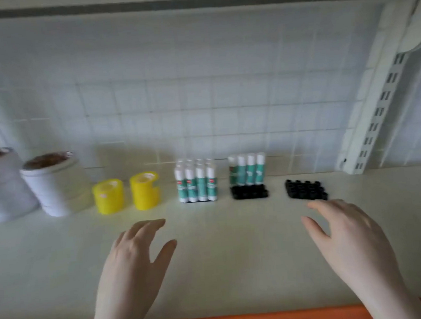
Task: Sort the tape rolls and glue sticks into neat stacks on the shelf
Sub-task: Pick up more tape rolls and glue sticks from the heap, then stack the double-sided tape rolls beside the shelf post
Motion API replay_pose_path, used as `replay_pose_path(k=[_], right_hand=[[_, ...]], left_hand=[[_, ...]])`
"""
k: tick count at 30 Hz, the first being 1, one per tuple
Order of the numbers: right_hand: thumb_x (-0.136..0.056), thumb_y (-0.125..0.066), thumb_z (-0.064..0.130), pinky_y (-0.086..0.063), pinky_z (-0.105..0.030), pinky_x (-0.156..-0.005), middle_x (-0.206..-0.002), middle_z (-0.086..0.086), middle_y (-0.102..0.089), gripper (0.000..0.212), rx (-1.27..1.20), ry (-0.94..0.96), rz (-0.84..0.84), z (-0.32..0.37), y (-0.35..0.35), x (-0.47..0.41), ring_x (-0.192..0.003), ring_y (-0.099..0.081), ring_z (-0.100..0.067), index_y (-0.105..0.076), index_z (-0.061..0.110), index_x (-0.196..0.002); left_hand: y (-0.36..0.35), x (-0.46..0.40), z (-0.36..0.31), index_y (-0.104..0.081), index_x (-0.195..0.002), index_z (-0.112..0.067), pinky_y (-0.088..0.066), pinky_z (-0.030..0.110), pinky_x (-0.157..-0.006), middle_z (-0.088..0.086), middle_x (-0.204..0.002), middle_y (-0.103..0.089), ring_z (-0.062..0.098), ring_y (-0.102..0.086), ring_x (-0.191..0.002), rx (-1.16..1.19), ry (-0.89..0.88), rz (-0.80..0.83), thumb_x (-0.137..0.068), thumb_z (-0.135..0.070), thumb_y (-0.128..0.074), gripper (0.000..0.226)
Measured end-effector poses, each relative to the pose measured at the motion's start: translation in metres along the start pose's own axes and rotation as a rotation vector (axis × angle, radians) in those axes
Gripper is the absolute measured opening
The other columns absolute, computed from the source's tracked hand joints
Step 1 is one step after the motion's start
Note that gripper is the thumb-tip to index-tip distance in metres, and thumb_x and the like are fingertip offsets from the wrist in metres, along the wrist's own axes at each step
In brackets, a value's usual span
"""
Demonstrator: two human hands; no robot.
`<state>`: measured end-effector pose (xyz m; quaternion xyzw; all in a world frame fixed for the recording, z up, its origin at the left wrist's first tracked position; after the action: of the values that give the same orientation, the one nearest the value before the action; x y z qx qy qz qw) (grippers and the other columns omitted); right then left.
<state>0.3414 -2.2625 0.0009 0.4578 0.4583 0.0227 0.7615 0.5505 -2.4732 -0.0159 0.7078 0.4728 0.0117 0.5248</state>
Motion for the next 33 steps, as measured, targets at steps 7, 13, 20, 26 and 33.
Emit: replay_pose_path(k=[7,13,20,26,33], right_hand=[[-0.063,-0.082,0.009,-0.052,-0.039,-0.06,-0.077,-0.013,-0.068,0.027,-0.006,-0.074,0.021,-0.167,0.033,-0.005,-0.069,-0.065,-0.034,-0.071,0.006,-0.088],[-0.062,-0.082,0.006,-0.053,-0.04,-0.06,-0.078,-0.015,-0.069,0.027,0.005,-0.14,-0.042,-0.243,0.061,0.007,-0.068,-0.066,-0.035,-0.071,0.004,-0.087],[-0.061,-0.083,0.004,-0.053,-0.04,-0.061,-0.075,-0.014,-0.068,0.026,0.052,-0.182,-0.149,-0.315,0.097,0.024,-0.066,-0.065,-0.034,-0.071,0.004,-0.084],[-0.061,-0.082,0.006,-0.053,-0.039,-0.058,-0.071,-0.015,-0.067,0.025,0.1,-0.2,-0.237,-0.411,0.126,0.015,-0.063,-0.064,-0.035,-0.071,0.005,-0.083],[-0.066,-0.079,0.006,-0.049,-0.035,-0.053,-0.068,-0.009,-0.065,0.015,0.076,-0.087,-0.194,-0.567,0.15,-0.003,-0.061,-0.061,-0.033,-0.069,0.009,-0.077]], left_hand=[[-0.059,0.011,-0.151,-0.065,-0.112,-0.023,-0.039,0.031,-0.078,-0.006,-0.112,-0.062,0.024,-0.059,-0.103,0.079,0.04,0.019,-0.077,-0.028,-0.073,0.036],[-0.077,0.021,-0.221,-0.066,-0.111,-0.022,-0.04,0.03,-0.075,-0.005,-0.11,-0.063,0.025,-0.061,-0.101,0.07,-0.024,0.063,-0.077,-0.026,-0.073,0.035],[-0.104,0.034,-0.287,-0.067,-0.108,-0.024,-0.038,0.031,-0.072,-0.006,-0.109,-0.063,0.023,-0.061,-0.09,0.134,-0.078,0.091,-0.076,-0.026,-0.073,0.032],[-0.14,0.033,-0.394,-0.068,-0.107,-0.026,-0.039,0.031,-0.074,-0.018,-0.101,-0.052,0.022,-0.06,-0.097,0.158,-0.155,0.085,-0.076,-0.026,-0.073,0.032],[-0.239,0.056,-0.54,-0.068,-0.106,-0.025,-0.036,0.029,-0.071,-0.019,-0.099,-0.053,0.023,-0.061,-0.093,0.177,-0.135,0.077,-0.077,-0.024,-0.073,0.029]])
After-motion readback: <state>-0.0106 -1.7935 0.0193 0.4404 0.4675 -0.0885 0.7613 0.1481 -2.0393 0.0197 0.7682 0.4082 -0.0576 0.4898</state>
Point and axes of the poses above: each hand's wrist, its own x-axis away from the middle knuckle, its own y-axis out of the back of the hand, z = x × y, the point moved 3 cm from there along -x, towards the middle knuckle
